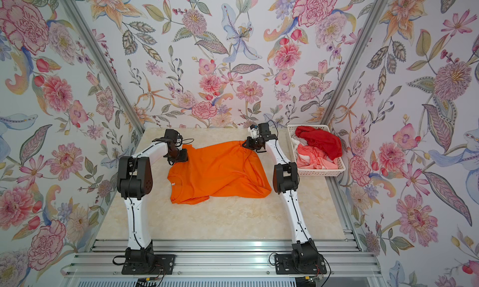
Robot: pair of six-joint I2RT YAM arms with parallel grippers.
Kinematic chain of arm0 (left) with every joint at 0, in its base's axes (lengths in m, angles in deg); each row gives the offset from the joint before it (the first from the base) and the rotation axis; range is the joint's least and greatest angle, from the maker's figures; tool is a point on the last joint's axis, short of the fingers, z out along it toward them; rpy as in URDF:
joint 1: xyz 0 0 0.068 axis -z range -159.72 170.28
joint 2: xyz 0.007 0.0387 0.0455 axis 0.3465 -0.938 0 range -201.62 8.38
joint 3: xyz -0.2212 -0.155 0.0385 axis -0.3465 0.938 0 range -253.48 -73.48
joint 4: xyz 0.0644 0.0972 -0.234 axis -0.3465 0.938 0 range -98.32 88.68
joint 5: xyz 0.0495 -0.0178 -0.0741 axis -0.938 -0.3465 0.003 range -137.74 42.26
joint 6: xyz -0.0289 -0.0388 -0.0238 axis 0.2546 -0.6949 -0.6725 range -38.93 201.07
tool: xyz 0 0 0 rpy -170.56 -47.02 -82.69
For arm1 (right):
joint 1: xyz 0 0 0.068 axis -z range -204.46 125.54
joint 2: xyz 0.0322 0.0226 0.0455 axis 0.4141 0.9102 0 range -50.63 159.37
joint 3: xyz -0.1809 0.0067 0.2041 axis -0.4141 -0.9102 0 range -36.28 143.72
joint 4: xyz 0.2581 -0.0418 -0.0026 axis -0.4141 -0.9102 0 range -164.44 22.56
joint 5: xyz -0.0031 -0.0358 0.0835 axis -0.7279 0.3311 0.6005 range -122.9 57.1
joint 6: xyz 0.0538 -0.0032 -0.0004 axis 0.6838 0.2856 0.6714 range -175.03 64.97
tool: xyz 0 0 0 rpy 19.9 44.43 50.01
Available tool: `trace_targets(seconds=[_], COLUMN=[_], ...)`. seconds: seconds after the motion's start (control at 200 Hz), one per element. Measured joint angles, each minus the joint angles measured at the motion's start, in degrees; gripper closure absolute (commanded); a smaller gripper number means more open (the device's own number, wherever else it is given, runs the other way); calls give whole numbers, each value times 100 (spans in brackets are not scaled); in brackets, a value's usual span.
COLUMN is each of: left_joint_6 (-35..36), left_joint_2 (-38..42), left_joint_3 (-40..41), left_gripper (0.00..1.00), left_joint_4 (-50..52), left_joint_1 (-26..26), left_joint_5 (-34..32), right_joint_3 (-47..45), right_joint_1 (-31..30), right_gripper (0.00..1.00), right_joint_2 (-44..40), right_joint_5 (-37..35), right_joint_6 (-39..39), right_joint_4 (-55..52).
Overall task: Fold and stack t-shirts
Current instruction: Move the T-shirt to the center of the board.
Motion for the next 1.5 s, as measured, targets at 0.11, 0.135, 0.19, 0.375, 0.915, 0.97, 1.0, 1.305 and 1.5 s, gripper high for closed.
trace_targets(seconds=[0.11,0.135,0.19,0.375,0.915,0.97,1.0,1.305,1.5], left_joint_6=[0,-7,-13,-271,-1937,-2044,-2109,-2599,-2728], left_joint_2=[382,492,743,1821,6181,6367,6402,5250,4671], left_joint_3=[612,776,1150,2601,4955,5215,5368,6037,6035], left_gripper=[87,87,87,86,10,11,11,11,15], left_joint_4=[-140,-146,-144,2,46,-151,-238,-898,-1687], left_joint_1=[114,149,245,960,1499,1152,960,232,-227], left_joint_5=[-175,-234,-407,-975,-1812,-1742,-1674,-1023,-601], right_joint_3=[-890,-1156,-1897,-4996,-7834,-7796,-7772,-7718,-7792], right_joint_1=[13,13,17,-15,-745,-695,-660,-168,-2], right_gripper=[100,100,100,100,50,50,50,51,51], right_joint_2=[-516,-673,-1110,-3003,-5097,-5097,-5097,-5243,-5578], right_joint_5=[-44,-70,-186,-813,-2013,-2094,-2133,-2271,-2210], right_joint_6=[-203,-236,-308,-313,-426,-444,-457,-562,-595], right_joint_4=[83,94,181,846,1287,1279,1272,1248,1259])
